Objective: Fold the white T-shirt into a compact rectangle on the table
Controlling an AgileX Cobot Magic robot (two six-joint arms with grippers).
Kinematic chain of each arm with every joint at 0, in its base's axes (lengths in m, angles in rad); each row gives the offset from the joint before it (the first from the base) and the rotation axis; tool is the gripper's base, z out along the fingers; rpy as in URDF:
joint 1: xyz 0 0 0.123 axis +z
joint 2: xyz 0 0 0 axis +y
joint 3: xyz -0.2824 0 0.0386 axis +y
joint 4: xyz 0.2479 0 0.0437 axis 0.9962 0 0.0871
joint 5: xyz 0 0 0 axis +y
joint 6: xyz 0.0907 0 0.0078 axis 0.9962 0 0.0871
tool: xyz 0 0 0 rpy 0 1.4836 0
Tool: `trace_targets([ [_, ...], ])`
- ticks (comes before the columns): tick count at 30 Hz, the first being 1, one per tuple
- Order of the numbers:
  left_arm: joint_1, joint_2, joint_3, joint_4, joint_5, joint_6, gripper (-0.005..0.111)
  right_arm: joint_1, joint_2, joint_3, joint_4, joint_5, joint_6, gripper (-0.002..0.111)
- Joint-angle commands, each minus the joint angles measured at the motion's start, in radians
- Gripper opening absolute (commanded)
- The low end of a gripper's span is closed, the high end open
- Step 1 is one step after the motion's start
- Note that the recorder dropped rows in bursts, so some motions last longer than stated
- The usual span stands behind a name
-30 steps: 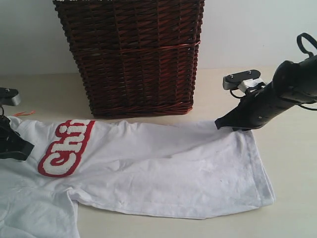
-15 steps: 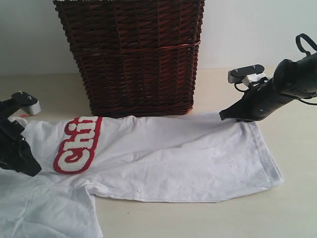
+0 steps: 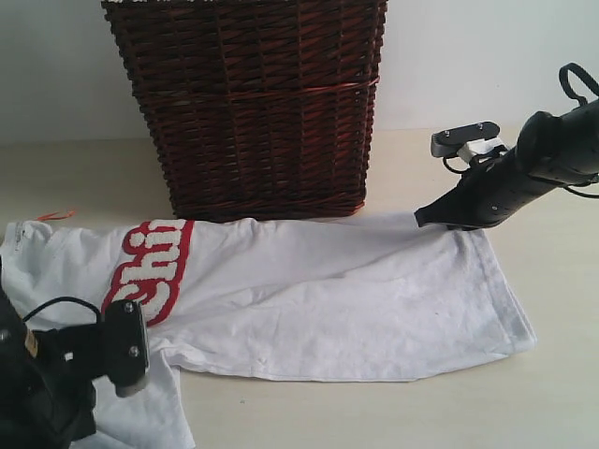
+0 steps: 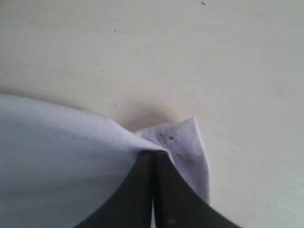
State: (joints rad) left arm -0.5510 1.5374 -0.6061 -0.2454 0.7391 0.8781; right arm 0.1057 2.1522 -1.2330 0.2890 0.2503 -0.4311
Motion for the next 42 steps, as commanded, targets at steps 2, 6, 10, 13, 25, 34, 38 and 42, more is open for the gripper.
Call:
trace_targets([
  [2,-0.038,0.052,0.104,0.213,-0.252,-0.170,0.075,-0.013,0.035,0.020,-0.033,0.110,-0.012,0.000],
  [6,-0.038,0.090,0.106,0.356,-0.268,-0.258,0.064,-0.013,0.035,0.020,-0.033,0.110,-0.012,0.000],
  [10,-0.038,0.102,0.106,0.403,-0.256,-0.265,0.030,-0.013,0.035,0.020,-0.033,0.106,-0.012,0.000],
  [13,-0.038,0.102,0.106,0.403,-0.215,-0.261,0.001,-0.013,0.035,0.020,-0.033,0.106,-0.012,0.000],
  [25,-0.038,0.039,-0.082,0.295,0.234,-0.145,0.000,-0.013,0.035,0.020,-0.026,0.110,-0.012,0.000],
  [34,-0.027,-0.046,-0.213,0.524,0.067,-0.018,0.000,-0.013,0.035,0.020,-0.029,0.114,-0.012,0.000],
  [38,0.024,0.002,-0.211,0.609,-0.206,-0.018,0.000,-0.013,0.035,0.020,-0.033,0.114,-0.012,0.000],
  [42,0.075,0.072,-0.211,0.609,-0.423,-0.021,0.000,-0.013,0.037,0.020,-0.039,0.114,-0.020,0.000],
])
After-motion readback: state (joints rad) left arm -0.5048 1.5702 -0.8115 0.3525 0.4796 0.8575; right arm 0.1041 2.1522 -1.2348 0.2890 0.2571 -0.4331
